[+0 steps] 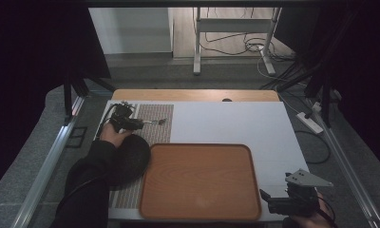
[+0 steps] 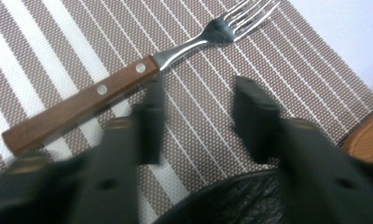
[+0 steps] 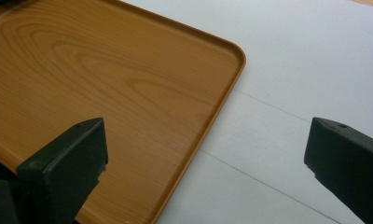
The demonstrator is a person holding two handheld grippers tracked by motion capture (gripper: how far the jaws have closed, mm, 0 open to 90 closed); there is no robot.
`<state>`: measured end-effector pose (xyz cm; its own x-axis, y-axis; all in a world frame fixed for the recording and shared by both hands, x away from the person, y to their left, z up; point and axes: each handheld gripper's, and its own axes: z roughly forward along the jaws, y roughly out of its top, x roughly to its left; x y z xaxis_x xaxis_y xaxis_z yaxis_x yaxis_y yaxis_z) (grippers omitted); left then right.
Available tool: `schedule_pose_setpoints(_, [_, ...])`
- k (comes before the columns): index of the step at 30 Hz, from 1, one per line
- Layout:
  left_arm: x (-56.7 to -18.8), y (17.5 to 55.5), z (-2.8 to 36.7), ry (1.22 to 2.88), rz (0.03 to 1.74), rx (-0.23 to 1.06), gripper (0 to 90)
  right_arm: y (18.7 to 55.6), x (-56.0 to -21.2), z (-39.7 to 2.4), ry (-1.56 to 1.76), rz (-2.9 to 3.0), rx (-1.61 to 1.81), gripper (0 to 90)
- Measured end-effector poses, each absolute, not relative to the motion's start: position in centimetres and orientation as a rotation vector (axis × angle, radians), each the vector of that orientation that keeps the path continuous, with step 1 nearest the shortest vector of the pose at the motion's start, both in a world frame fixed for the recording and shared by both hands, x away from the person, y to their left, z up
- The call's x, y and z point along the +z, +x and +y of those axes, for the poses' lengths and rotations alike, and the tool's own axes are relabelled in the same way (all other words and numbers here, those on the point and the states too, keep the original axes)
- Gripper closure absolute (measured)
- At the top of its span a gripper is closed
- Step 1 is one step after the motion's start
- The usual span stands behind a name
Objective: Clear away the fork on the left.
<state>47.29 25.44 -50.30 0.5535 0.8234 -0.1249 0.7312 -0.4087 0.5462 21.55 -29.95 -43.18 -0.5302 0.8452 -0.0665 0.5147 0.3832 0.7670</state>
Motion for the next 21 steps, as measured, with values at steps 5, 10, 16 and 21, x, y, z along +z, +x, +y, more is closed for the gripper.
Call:
schedule_pose_setpoints(5, [-50.3,48.7,26.0,2.227,1.281,0.235,88.7,21.6,-43.2,-30.0,1.171,2.196,0.981,0.0])
schedule_pose_setpoints(10, [-50.8,50.4,26.3,2.191,1.356,0.259,88.7,21.6,-43.2,-30.0,1.171,2.197,0.982,0.0])
schedule_pose_setpoints(16, [-51.7,52.0,26.9,2.184,1.474,0.289,88.7,21.5,-43.2,-30.0,1.166,2.199,0.987,0.0])
schedule_pose_setpoints(21, [-52.2,51.8,27.7,2.211,1.506,0.252,88.8,21.5,-43.2,-30.1,1.171,2.197,0.993,0.0])
